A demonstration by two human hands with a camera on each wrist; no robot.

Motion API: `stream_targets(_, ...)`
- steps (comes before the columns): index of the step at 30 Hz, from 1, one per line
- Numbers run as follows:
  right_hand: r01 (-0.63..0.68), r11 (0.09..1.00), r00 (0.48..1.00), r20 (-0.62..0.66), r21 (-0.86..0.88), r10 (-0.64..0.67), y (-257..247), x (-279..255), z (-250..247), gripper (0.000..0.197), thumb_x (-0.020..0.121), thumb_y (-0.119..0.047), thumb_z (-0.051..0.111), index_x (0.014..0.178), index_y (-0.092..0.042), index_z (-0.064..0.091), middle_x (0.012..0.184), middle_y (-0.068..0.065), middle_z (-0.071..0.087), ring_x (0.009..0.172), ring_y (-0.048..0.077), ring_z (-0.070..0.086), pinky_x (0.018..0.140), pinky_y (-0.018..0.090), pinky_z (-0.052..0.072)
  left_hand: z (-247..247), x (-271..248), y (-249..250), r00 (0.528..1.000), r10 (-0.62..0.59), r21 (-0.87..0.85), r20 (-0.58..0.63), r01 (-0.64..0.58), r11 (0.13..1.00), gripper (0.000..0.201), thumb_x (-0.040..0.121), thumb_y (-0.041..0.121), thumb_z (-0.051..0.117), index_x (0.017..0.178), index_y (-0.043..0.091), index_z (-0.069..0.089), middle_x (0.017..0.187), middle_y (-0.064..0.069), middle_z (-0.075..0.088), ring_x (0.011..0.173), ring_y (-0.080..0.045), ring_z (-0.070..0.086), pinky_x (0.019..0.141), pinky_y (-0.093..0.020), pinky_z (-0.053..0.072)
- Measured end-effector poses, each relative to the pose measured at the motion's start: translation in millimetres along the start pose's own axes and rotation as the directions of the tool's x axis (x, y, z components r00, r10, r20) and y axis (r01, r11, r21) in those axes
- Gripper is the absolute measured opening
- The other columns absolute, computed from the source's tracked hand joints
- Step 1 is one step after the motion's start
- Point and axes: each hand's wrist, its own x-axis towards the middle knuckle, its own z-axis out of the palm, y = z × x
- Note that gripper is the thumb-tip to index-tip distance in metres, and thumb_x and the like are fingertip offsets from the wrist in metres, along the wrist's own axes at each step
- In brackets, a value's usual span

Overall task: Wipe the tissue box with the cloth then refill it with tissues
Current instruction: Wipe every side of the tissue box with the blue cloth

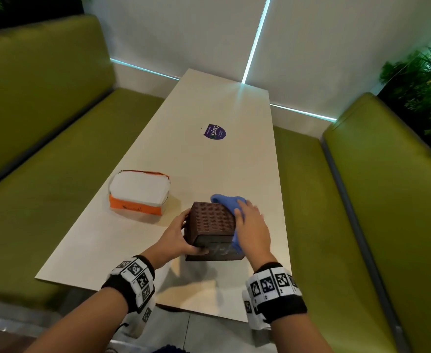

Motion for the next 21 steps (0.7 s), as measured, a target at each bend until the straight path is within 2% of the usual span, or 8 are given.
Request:
stream_targets(5,0.253,0.962,0.967,0.067,-0.106,-0.247,-60,-38,26,0.048,0.105,-0.028,0.027,0.152,-0.02,0.026,0.162,0.006,0.015,0.149,0.022,0.016,0.121,0.036,0.01,6,3,4,0.999,0.031,0.045,-0.011,-0.03,0.999,0.099,0.049,0.023,0.089,0.133,0.026,0.039,0.13,0.009,0.052,0.124,-0.012,0.051,0.098,-0.028,0.05)
stream_targets(8,0.337,0.938,0.938,0.111,-0.083,-0.328,-59,-46,35,0.045,0.105,-0.03,0.029,0.149,-0.026,0.03,0.162,0.001,0.016,0.15,0.021,0.013,0.121,0.039,0.003,9,0,-1,0.998,0.02,0.057,-0.052,-0.017,0.998,0.09,0.052,0.007,0.087,0.127,0.02,0.039,0.12,0.007,0.053,0.121,-0.021,0.054,0.084,-0.02,0.053)
stream_targets(12,0.077,0.997,0.997,0.017,-0.002,-0.077,1,-23,15,0.042,0.104,-0.029,0.032,0.146,-0.027,0.038,0.158,0.0,0.029,0.146,0.023,0.023,0.119,0.042,0.015,3,-5,-9,0.999,0.032,0.08,-0.013,-0.031,0.996,0.117,0.042,0.026,0.093,0.141,0.025,0.032,0.139,0.002,0.045,0.131,-0.011,0.045,0.105,-0.037,0.047)
stream_targets(15,-0.159,0.94,0.986,-0.004,0.303,0.169,40,-8,-5,0.034,0.103,-0.026,0.036,0.129,-0.016,0.056,0.131,0.012,0.06,0.116,0.028,0.057,0.093,0.035,0.043,1,-8,-6,1.0,0.018,0.052,0.012,-0.019,0.998,0.118,0.041,0.027,0.095,0.14,0.034,0.031,0.14,0.006,0.043,0.132,-0.01,0.043,0.107,-0.038,0.045)
stream_targets(17,-0.306,0.766,0.95,0.133,0.565,0.281,58,-6,-14,0.029,0.104,-0.025,0.036,0.114,-0.01,0.059,0.107,0.016,0.064,0.085,0.023,0.064,0.074,0.031,0.048,-2,-9,-3,0.999,-0.028,-0.034,0.022,0.029,0.999,0.118,0.04,0.023,0.095,0.141,0.031,0.033,0.139,0.008,0.046,0.13,-0.012,0.046,0.105,-0.035,0.046)
stream_targets(18,-0.358,0.602,0.93,0.218,0.714,0.294,65,-8,-17,0.026,0.104,-0.022,0.035,0.112,-0.011,0.057,0.101,0.016,0.061,0.074,0.019,0.065,0.068,0.03,0.051,-6,-11,-3,0.998,-0.054,-0.092,0.027,0.056,0.994,0.117,0.041,0.02,0.095,0.141,0.029,0.034,0.138,0.007,0.048,0.129,-0.013,0.048,0.103,-0.034,0.047)
stream_targets(20,-0.381,0.269,0.916,0.321,0.885,0.242,73,-19,-19,0.025,0.104,-0.018,0.037,0.124,-0.018,0.051,0.103,0.011,0.06,0.076,0.019,0.067,0.071,0.034,0.056,-13,-14,-2,0.995,-0.09,-0.225,0.033,0.095,0.97,0.112,0.045,0.016,0.095,0.14,0.027,0.038,0.137,0.001,0.051,0.124,-0.018,0.055,0.098,-0.036,0.05)
stream_targets(21,-0.395,0.18,0.911,0.358,0.901,0.207,77,-26,-16,0.026,0.103,-0.019,0.041,0.128,-0.021,0.05,0.104,0.009,0.061,0.081,0.024,0.066,0.075,0.039,0.057,-16,-16,-1,0.994,-0.105,-0.287,0.041,0.113,0.951,0.107,0.047,0.016,0.094,0.139,0.026,0.039,0.136,-0.002,0.052,0.12,-0.021,0.058,0.095,-0.039,0.053)
